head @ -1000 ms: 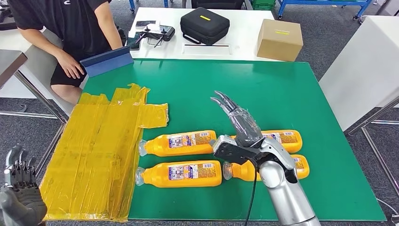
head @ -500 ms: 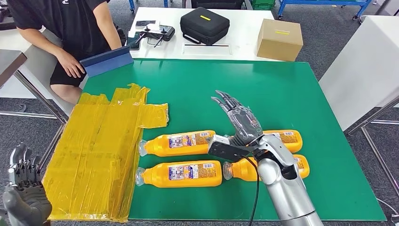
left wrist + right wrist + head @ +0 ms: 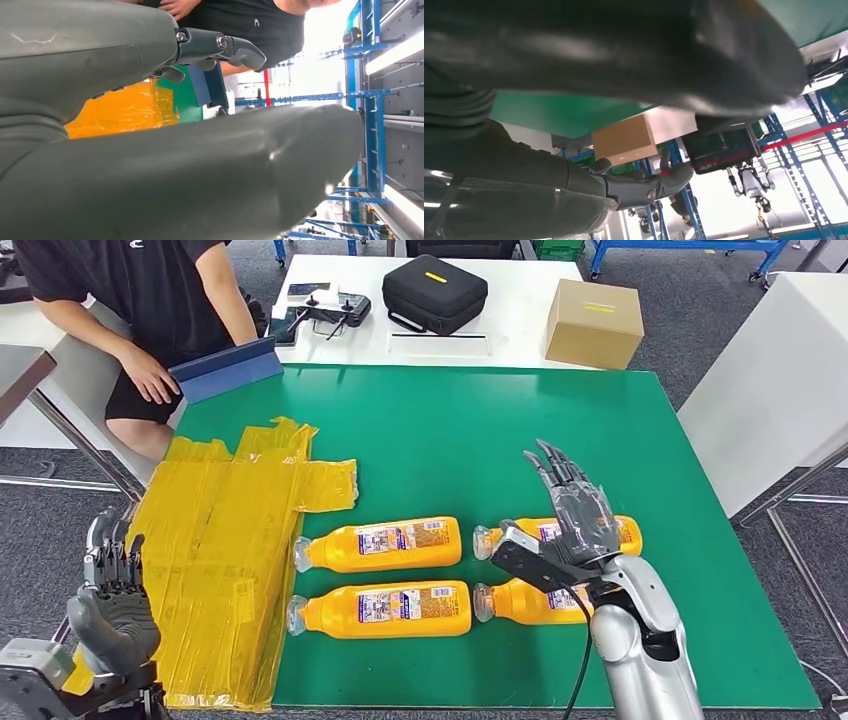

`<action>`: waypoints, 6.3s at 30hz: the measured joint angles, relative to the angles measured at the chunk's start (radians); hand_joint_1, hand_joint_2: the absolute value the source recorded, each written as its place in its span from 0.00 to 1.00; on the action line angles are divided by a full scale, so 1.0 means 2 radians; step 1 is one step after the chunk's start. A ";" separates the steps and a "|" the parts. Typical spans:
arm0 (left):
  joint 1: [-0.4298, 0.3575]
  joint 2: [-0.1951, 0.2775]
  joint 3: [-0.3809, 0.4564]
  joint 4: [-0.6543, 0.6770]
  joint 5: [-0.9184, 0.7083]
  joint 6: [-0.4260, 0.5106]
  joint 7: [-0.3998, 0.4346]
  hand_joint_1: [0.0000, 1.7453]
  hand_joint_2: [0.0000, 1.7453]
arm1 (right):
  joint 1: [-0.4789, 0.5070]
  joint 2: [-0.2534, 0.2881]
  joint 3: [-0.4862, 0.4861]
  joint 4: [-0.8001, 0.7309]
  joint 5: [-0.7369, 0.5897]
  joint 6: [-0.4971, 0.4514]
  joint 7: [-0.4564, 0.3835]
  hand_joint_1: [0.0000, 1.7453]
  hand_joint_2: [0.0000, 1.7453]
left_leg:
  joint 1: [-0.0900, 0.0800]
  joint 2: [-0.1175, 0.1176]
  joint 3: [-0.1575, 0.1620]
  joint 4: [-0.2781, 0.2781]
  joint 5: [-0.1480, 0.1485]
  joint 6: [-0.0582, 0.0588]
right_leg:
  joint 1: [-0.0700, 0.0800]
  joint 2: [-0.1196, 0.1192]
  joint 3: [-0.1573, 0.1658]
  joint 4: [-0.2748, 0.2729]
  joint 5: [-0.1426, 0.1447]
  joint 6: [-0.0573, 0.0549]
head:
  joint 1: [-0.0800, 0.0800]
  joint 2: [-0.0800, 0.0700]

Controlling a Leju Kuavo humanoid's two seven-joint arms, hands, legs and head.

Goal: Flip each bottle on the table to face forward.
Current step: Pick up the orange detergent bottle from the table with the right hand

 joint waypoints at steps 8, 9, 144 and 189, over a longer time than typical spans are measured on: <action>-0.011 0.008 -0.005 0.017 0.006 -0.002 -0.001 0.00 0.00 | 0.009 -0.005 -0.016 -0.006 -0.009 -0.007 0.002 0.00 0.50 | 0.000 -0.001 0.000 0.000 0.000 0.000 | 0.000 0.000 -0.003 0.000 0.000 0.000 | 0.000 0.000; -0.016 0.010 -0.006 0.023 0.011 -0.003 -0.003 0.00 0.00 | 0.014 -0.010 -0.023 -0.007 -0.018 -0.011 0.002 0.00 0.75 | 0.000 -0.001 0.000 0.000 0.000 0.000 | 0.000 -0.001 -0.004 0.000 0.000 0.000 | 0.000 0.000; -0.168 0.113 -0.024 0.241 0.131 -0.060 -0.036 0.00 0.00 | 0.146 -0.171 -0.056 0.047 0.120 0.011 0.074 0.00 1.00 | -0.001 0.000 -0.001 0.000 0.000 0.000 | 0.000 0.000 0.000 0.000 0.000 0.000 | 0.000 0.000; -0.203 0.094 -0.029 0.279 0.120 -0.051 -0.032 0.00 0.00 | 0.006 -0.144 0.026 0.216 0.145 0.002 0.063 0.00 1.00 | -0.001 0.009 0.003 0.000 0.002 0.001 | 0.000 0.009 -0.001 0.000 0.006 -0.001 | 0.000 0.000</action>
